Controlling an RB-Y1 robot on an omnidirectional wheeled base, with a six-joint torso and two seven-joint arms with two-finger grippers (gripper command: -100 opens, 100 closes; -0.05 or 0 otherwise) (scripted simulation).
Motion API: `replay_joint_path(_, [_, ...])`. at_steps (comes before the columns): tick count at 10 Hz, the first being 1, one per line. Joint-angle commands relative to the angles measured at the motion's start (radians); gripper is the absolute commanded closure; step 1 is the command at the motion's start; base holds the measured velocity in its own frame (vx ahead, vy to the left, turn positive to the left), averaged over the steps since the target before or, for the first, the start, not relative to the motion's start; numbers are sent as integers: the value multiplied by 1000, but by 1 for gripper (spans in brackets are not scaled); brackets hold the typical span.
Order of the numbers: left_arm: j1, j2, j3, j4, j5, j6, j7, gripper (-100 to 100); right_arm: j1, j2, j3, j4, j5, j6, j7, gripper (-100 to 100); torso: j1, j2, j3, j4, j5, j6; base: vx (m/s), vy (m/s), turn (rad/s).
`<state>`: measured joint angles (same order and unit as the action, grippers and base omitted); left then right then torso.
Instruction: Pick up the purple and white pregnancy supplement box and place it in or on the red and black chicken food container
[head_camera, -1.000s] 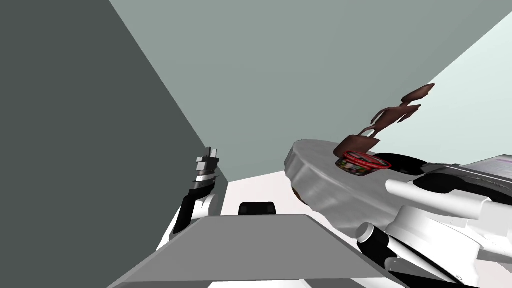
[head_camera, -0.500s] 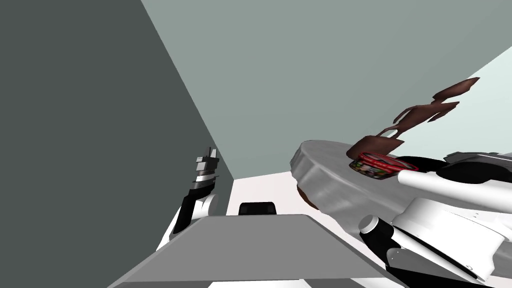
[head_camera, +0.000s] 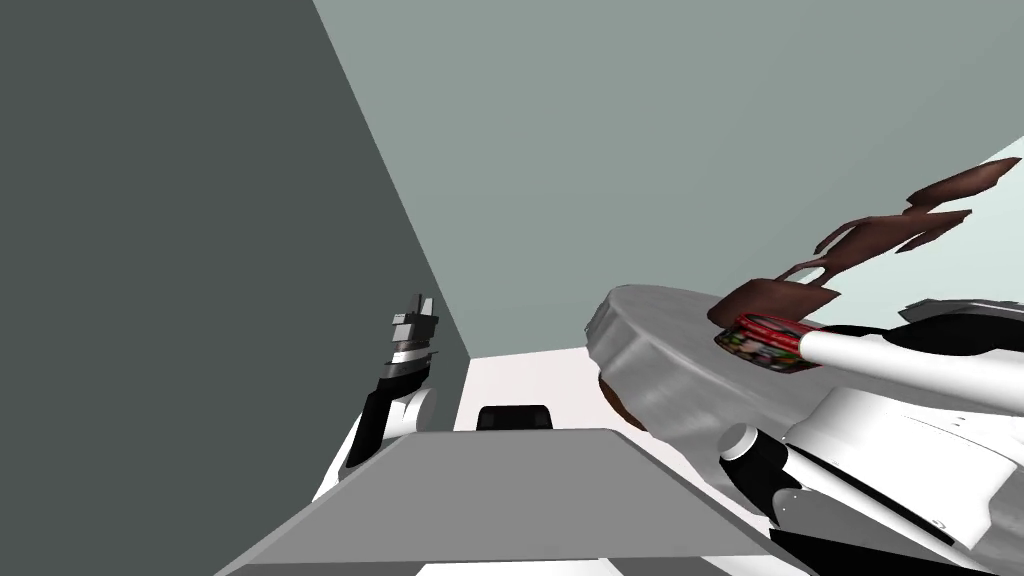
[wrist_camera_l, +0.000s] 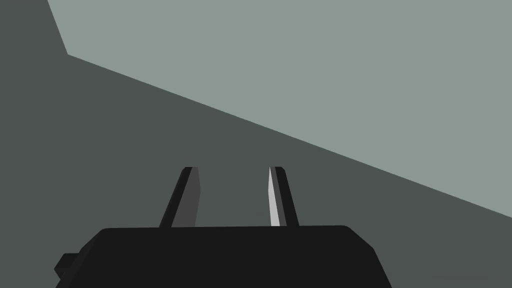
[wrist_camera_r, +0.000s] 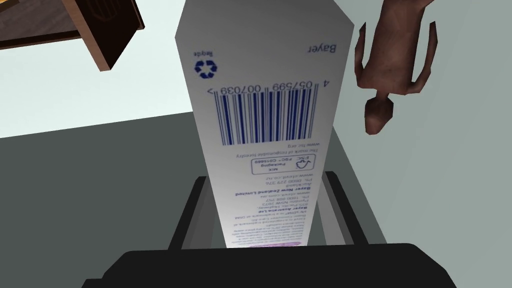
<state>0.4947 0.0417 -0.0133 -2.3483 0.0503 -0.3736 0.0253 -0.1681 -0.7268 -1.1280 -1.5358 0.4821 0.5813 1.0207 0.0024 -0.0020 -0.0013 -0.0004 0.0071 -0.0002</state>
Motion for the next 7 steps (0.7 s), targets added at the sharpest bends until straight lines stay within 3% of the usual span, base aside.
replay_joint_path(1, [0,0,0,0,0,0,0,0,-4,-2,6,1,10,30,18,100,0,0,0,0,0,0,43,-25,58])
replay_joint_path(4, [0,0,0,0,0,0,0,0,-8,6,18,7,37,81,48,100,-3,-2,-2,-1,0,0,53,-50,55])
replay_joint_path(7, [0,0,0,0,0,0,0,0,-9,21,34,18,77,140,84,100,-4,-5,-3,-2,0,0,79,-98,52])
